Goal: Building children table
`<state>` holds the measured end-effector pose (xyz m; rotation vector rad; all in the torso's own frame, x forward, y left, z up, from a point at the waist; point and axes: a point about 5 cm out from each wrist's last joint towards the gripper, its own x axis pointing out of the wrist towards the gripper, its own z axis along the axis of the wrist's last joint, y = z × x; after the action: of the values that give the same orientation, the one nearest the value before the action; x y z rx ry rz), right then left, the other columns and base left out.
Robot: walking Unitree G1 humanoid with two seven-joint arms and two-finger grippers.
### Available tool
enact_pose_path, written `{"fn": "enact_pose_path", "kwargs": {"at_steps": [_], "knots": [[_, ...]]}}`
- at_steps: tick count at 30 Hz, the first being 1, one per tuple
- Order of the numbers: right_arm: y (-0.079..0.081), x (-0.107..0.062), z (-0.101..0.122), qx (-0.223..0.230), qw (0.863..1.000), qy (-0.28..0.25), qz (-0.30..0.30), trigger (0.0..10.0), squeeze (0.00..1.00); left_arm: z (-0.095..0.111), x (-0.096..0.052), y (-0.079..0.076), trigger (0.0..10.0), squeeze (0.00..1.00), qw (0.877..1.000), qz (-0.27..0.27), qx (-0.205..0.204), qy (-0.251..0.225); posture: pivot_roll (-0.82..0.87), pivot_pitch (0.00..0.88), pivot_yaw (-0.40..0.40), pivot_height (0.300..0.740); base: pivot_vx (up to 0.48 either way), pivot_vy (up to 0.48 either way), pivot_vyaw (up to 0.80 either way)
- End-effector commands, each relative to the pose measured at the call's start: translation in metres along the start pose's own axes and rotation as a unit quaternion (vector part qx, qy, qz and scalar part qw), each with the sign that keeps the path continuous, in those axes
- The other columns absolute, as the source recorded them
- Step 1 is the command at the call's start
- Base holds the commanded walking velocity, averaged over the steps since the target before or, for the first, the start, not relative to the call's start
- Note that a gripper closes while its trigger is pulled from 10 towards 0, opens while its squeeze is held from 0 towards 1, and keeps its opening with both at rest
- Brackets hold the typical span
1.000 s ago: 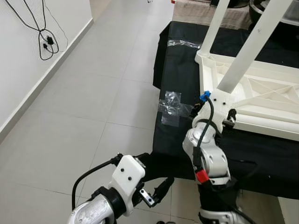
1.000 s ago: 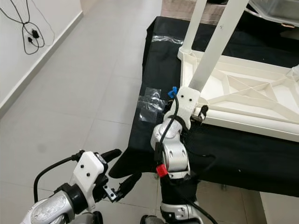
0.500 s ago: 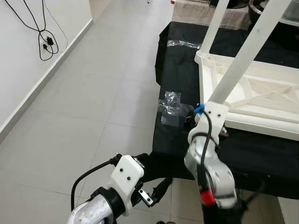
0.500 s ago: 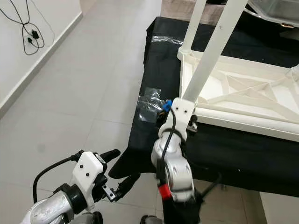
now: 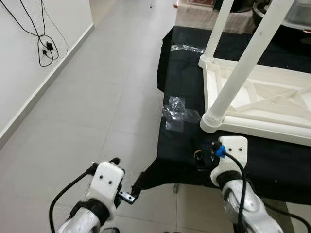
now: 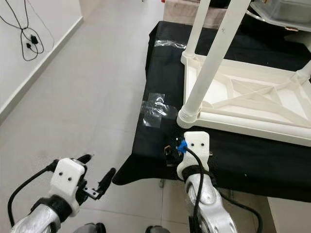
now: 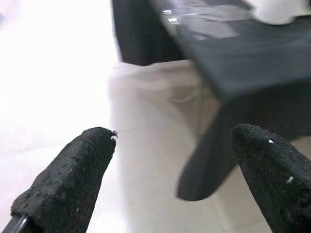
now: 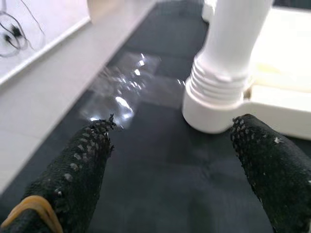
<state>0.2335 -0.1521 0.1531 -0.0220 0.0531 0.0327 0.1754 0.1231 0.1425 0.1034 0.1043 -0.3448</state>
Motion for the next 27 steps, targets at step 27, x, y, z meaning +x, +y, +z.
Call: {"fn": "enact_pose_path", "kwargs": {"at_steps": [27], "knots": [[-0.009,0.015,-0.034,0.021,0.999,0.025,0.012,10.0,0.00,-0.029,0.010,0.009,10.0,0.00,0.996,0.083,-0.003,0.031,0.11,0.000,-0.110,0.740,0.000,-0.100,-0.13]]}}
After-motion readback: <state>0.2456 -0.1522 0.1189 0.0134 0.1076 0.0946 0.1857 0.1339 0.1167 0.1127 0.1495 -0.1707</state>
